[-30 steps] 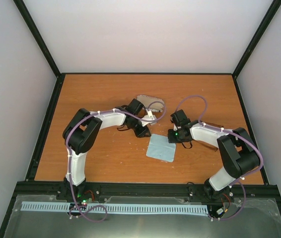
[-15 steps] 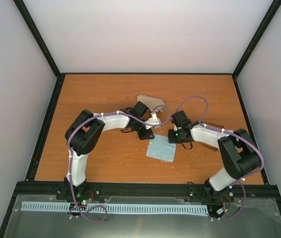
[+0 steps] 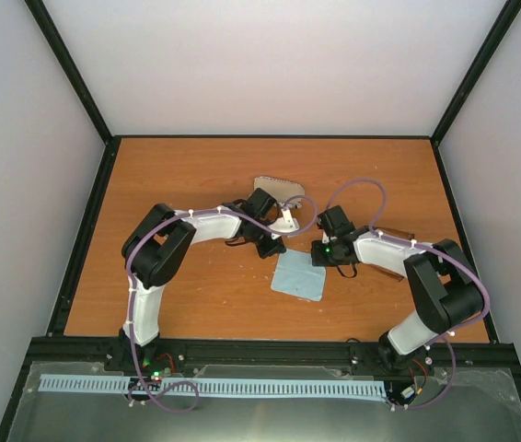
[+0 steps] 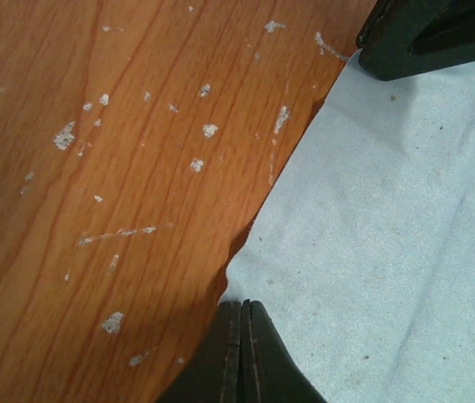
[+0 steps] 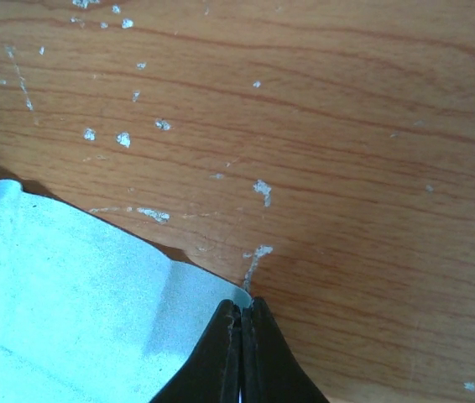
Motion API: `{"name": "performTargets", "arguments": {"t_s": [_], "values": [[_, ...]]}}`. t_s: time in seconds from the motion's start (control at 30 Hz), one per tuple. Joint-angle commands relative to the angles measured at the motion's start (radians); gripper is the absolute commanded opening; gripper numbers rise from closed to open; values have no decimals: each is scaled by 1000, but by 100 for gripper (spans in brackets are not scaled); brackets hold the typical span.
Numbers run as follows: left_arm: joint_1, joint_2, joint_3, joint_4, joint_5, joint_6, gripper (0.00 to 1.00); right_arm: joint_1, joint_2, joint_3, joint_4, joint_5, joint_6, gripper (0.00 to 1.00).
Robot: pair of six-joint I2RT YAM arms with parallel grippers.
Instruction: Organize the sunglasses
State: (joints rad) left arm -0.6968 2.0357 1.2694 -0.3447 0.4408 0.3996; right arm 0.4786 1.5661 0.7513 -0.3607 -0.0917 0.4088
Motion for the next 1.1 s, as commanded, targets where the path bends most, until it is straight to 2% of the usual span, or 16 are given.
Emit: {"name": "performTargets", "arguments": {"t_s": [0.0,0.4,0.6,1.07], "values": [[-10,27,-23,-30,-20,-5,1,8,9,-32,-35,-17,7,3],[-5,-8,24,21,-79,-16,0,1,24,29,-36,23,-33,3],[8,2,47,58,-119,-16,0,-35,68,102,-37,29,-107,3],[79,1,98,105,-85,1,0,-122,157,246,-16,-101,-260,3]]}}
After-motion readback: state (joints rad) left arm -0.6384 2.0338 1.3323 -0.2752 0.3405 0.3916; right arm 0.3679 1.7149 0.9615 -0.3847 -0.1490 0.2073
